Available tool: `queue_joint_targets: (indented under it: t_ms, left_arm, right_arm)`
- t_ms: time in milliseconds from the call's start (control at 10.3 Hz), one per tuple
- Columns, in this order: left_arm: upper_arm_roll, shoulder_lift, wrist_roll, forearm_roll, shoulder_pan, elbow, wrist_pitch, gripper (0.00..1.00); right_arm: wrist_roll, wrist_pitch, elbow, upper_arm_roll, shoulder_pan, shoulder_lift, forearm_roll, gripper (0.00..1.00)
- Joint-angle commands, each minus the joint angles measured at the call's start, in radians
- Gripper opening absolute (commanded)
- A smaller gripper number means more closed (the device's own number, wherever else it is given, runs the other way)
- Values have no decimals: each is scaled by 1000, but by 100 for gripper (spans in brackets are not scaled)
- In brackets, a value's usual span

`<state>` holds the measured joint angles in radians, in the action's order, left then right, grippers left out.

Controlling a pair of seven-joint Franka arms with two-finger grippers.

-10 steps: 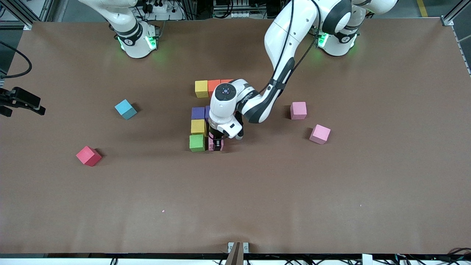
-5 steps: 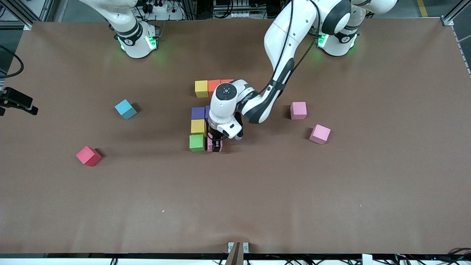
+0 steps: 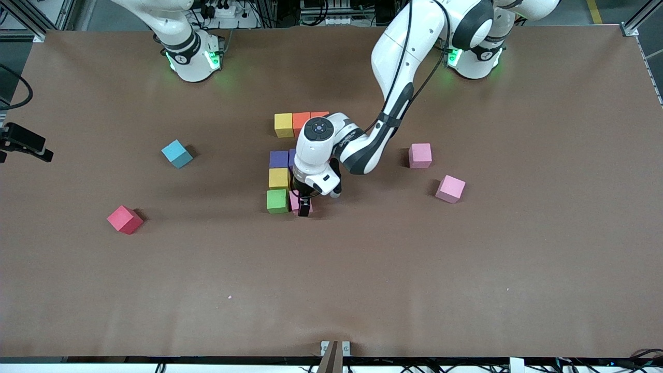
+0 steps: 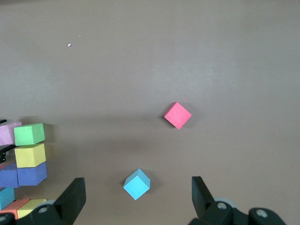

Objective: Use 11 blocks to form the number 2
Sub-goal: 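Lower the pink cube beside the green cube with the left gripper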

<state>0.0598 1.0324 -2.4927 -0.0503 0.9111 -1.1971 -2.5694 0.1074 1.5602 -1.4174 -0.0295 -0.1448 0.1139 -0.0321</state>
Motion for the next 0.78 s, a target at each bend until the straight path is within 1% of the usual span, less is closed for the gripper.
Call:
queue_joint_targets:
  t_ms: [0, 390, 683]
  left_arm:
    - [18, -35, 3, -14, 9, 7, 49, 100]
    - [23, -127, 3, -11, -5, 4, 196, 100]
    - [28, -216, 32, -7, -84, -16, 363, 100]
  right_arm:
    - [15, -11, 12, -12, -18, -2, -6, 100]
    - [15, -11, 14, -10, -18, -3, -3, 100]
    - [15, -11, 12, -10, -19, -3, 0, 100]
